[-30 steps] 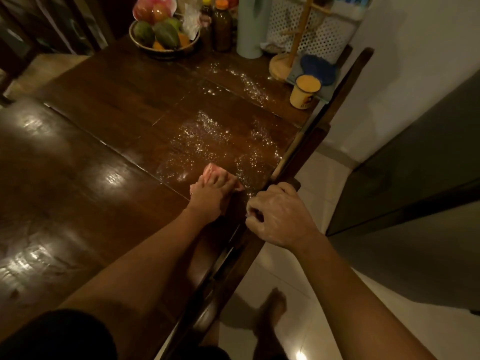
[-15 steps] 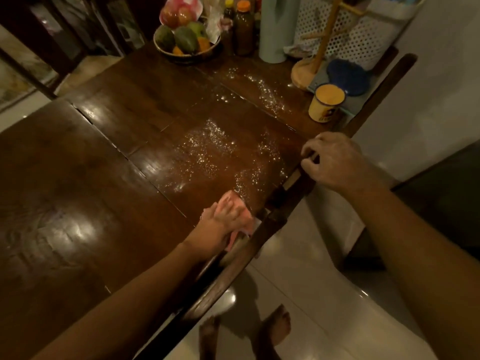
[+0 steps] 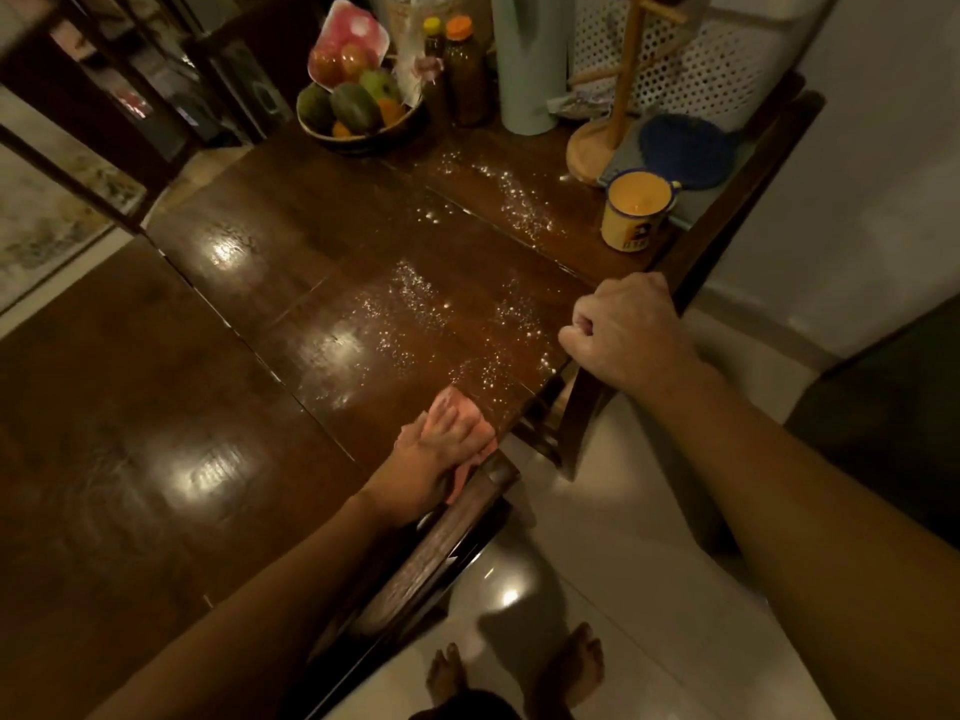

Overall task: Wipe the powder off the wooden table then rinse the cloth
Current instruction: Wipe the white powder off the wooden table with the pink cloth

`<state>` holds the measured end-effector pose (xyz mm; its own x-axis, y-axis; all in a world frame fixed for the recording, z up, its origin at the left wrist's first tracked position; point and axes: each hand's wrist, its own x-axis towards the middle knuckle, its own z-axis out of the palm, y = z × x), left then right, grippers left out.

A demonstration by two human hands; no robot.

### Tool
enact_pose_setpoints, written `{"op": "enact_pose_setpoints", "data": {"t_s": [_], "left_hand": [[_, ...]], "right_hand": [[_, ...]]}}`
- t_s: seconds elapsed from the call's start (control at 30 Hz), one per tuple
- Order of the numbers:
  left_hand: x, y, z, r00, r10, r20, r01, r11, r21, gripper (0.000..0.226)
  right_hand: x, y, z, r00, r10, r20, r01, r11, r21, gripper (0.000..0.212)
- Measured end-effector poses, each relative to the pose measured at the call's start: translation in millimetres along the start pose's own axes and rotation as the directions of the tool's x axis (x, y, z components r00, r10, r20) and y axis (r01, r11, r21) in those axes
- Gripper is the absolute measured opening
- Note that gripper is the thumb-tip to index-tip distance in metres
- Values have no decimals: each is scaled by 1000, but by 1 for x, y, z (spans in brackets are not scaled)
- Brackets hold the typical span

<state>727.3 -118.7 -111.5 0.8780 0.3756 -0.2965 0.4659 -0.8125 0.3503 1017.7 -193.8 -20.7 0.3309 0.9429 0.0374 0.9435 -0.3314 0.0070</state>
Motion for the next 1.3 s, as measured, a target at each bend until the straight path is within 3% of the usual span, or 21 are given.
{"op": "enact_pose_setpoints", "data": {"t_s": [0.07,0.13,0.2,0.3,0.37,0.43,0.5,0.57,0.67,0.8,0.93,1.03,1.13,1.2,1.3], "left_hand": [[-12,-29,0,997,66,40,-65,998,-5,77],[-13,-48,-1,998,-57,31,58,998,-26,91],[1,-43,-3,972,-224,-65,220,973,-64,85],[38,-8,-3,914,-374,-155,365,927,-88,69],[53,12,-1,936,-316,-151,310,949,-64,65],[55,13,1,984,-132,-116,133,991,-2,64],[47,-9,-2,997,60,-56,-60,998,0,68],[38,-40,-10,989,145,-6,-145,988,-50,76],[51,-62,-21,998,9,-69,-16,995,-100,78],[125,-34,-38,956,-237,-172,215,967,-139,62],[203,-21,-67,929,-346,-130,333,937,-107,78],[235,-11,-83,964,-241,-111,234,969,-79,63],[233,-9,-84,990,-46,-134,8,962,-272,49],[221,-19,-79,984,148,-96,-169,945,-280,47],[210,-45,-85,974,225,-2,-215,929,-301,37]], "right_hand": [[1,1,1,1000,9,-21,-8,999,52,38],[3,2,3,999,26,-43,-21,992,126,41],[6,3,4,998,34,-47,-26,986,163,45],[11,1,3,1000,12,8,-12,999,53,45],[14,0,1,999,10,40,-10,1000,-6,43],[16,-1,1,998,11,61,-8,999,-40,43],[17,-2,4,998,4,66,1,997,-72,46],[17,-2,8,999,24,37,-21,997,-69,48],[15,1,14,999,42,-28,-41,999,27,46],[10,0,14,990,71,-125,-49,984,170,49],[8,-3,9,988,95,-119,-66,971,230,55],[7,-3,6,990,99,-105,-73,971,227,57],[6,-3,9,987,114,-116,-84,967,240,52],[5,-3,12,981,133,-144,-94,964,248,48],[5,-4,13,975,152,-161,-101,953,287,44]]}}
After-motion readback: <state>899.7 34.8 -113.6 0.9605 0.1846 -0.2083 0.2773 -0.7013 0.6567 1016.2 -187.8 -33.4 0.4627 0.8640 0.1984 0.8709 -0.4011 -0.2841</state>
